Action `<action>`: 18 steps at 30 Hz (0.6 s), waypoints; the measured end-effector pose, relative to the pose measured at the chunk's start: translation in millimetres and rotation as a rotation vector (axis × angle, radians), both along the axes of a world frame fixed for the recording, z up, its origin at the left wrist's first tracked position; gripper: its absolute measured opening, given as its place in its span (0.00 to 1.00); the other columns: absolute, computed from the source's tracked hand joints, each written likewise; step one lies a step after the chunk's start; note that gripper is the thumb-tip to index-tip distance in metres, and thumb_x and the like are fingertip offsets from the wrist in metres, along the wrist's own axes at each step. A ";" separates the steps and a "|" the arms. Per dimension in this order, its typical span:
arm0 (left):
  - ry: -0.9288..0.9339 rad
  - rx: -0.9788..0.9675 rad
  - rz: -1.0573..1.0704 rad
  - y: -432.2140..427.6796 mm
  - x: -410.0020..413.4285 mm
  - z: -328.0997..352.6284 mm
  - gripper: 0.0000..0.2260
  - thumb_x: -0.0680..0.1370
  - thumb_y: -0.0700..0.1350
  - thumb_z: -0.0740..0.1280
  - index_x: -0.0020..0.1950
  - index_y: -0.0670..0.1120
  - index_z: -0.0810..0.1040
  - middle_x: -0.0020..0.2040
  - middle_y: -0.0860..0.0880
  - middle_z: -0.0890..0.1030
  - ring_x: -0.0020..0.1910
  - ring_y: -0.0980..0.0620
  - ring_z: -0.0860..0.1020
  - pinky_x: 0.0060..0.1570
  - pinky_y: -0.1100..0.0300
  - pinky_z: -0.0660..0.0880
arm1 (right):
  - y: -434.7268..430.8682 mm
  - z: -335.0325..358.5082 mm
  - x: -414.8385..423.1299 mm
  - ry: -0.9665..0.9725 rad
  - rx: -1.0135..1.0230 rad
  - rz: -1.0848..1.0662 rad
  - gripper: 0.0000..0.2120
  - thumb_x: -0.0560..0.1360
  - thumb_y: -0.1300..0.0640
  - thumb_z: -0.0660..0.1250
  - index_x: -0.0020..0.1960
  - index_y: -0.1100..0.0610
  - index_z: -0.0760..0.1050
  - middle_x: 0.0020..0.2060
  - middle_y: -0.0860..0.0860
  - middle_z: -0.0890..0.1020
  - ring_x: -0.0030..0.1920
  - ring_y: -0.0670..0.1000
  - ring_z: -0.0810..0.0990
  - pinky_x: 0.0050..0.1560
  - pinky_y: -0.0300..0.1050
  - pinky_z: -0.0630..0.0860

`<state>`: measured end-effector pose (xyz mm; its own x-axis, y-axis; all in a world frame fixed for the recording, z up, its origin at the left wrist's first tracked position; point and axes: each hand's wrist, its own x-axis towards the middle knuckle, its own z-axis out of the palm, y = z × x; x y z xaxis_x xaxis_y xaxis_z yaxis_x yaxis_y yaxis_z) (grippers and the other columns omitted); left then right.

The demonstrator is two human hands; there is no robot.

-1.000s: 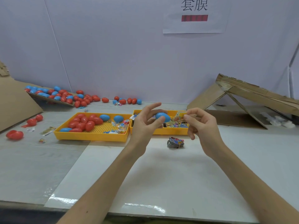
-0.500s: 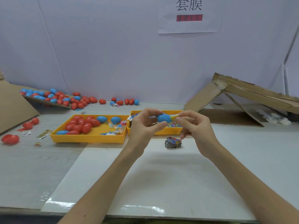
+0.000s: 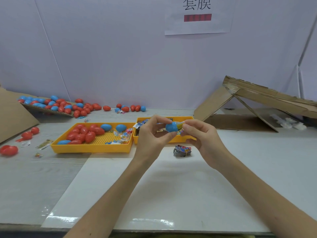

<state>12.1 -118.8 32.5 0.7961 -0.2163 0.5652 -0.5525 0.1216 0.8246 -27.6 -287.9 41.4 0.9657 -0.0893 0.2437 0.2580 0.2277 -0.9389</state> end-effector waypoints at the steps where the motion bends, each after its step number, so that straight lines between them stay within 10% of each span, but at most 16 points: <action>1: -0.009 0.001 -0.005 -0.6 -0.7 -0.5 0.13 0.72 0.34 0.77 0.50 0.48 0.79 0.51 0.53 0.84 0.54 0.53 0.84 0.48 0.62 0.80 | 0.9 -0.8 -0.1 -0.017 -0.012 -0.030 0.10 0.68 0.54 0.74 0.47 0.58 0.83 0.39 0.51 0.84 0.40 0.48 0.82 0.38 0.39 0.79; 18: 0.035 0.081 -0.073 -1.6 -3.6 0.2 0.14 0.78 0.39 0.72 0.56 0.58 0.83 0.53 0.60 0.85 0.57 0.57 0.82 0.52 0.63 0.79 | 3.7 -4.3 -2.2 -0.160 -0.109 -0.222 0.01 0.73 0.60 0.74 0.44 0.56 0.84 0.38 0.48 0.85 0.40 0.46 0.82 0.39 0.37 0.78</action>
<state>8.5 -120.4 32.6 0.7958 -0.3181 0.5153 -0.5149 0.0923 0.8522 -29.8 -284.3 37.1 0.8741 -0.2591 0.4108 0.4368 0.0496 -0.8982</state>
